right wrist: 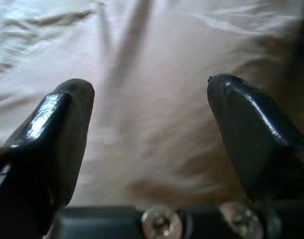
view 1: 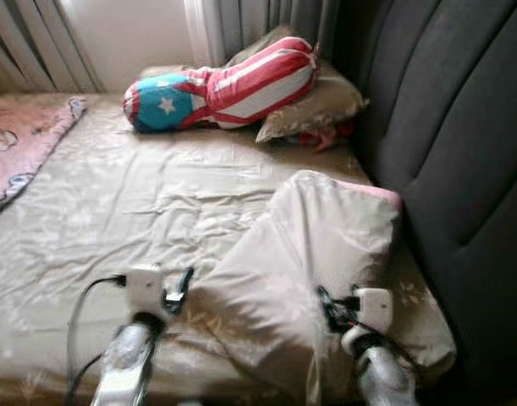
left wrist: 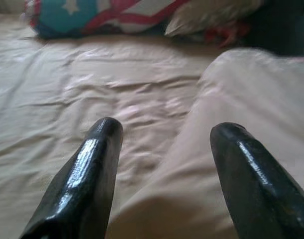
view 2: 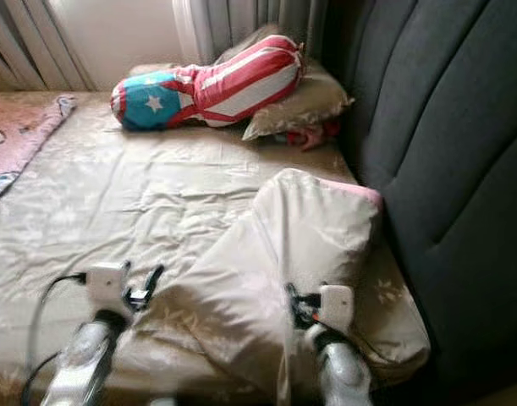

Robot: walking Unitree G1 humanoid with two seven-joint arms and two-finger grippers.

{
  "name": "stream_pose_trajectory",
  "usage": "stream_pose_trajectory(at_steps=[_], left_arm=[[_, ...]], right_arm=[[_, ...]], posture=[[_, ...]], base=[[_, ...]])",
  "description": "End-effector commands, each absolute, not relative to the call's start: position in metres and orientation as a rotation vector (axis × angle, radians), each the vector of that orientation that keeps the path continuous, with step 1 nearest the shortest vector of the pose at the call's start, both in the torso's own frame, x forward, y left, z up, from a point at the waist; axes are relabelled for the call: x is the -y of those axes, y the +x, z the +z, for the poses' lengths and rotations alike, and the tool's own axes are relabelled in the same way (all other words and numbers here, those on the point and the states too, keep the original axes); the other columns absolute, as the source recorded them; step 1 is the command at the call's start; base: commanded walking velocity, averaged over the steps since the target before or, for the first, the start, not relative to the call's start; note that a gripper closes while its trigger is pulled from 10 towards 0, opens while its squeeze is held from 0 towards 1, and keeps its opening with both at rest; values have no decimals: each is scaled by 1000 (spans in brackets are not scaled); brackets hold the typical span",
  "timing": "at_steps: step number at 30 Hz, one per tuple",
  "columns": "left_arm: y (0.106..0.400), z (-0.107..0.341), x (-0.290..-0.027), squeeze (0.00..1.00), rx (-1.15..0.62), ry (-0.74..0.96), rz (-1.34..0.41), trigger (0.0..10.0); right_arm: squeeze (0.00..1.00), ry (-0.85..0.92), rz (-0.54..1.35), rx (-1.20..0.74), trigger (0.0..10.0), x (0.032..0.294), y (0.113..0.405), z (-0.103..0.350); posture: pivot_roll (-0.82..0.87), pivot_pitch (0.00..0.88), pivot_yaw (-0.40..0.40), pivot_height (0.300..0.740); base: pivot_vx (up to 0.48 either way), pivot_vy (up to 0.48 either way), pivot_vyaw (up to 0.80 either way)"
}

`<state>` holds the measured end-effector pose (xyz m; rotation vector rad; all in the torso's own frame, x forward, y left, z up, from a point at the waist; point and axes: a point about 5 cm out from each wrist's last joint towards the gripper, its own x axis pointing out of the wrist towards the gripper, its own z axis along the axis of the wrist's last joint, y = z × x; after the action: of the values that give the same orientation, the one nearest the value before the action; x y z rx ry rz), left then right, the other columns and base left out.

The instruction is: Clean up the room

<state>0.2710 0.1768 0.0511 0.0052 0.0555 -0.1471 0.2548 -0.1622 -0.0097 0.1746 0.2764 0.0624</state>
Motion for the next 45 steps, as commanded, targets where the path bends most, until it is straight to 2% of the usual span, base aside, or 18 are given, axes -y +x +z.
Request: stream_pose_trajectory(at_steps=[1, 6, 9, 10, 11, 13, 16, 24, 31, 42, 45], left_arm=[[269, 49, -189, 0, -71, 21, -121, 10000], [270, 50, -187, 0, -67, 24, -127, 10000], [270, 50, -186, 0, -63, 23, -131, 10000], [270, 50, -185, 0, -62, 23, -131, 10000], [270, 50, -185, 0, -62, 23, -131, 10000], [269, 50, -185, 0, -62, 23, -132, 10000], [268, 50, -186, 0, -61, 26, -130, 10000], [267, 50, -187, 0, -63, 29, -130, 10000], [267, 52, -184, 0, -54, 30, -138, 10000], [265, 55, -187, 0, -53, 39, -136, 10000], [264, 56, -187, 0, -52, 37, -136, 10000]], right_arm=[[0, 205, 55, -276, 10000, 155, 262, -6], [0, 281, 38, -343, 10000, 153, 260, -13], [0, 315, 91, -391, 10000, 147, 261, -16], [569, 301, 94, -411, 10000, 147, 261, -18], [1000, 296, 88, -416, 10000, 146, 261, -18], [1000, 294, 83, -417, 10000, 146, 261, -18], [1000, 418, -48, -481, 10000, 151, 261, -25], [1000, 472, 25, -573, 10000, 144, 256, -32], [1000, 534, 74, -730, 10000, 136, 242, -47], [1000, 431, 43, -875, 10000, 143, 239, -54], [1000, 420, -39, -850, 10000, 150, 243, -51]], posture=[[-8, 0, -62, 653], [-7, 0, -62, 653], [-6, 0, -62, 653], [-5, 0, -63, 653], [-5, 0, -63, 653], [-5, 0, -63, 653], [-1, 0, -65, 653], [-3, 0, -65, 653], [7, 0, -68, 653], [18, 24, -67, 653], [14, 30, -67, 653]], base=[[0, 0, 0], [0, 0, 0], [0, 0, 0], [0, 0, 0], [0, 0, 0], [0, 0, 0], [0, 0, 0], [0, 0, 0], [0, 0, 0], [0, 0, 0], [0, 0, 0]])
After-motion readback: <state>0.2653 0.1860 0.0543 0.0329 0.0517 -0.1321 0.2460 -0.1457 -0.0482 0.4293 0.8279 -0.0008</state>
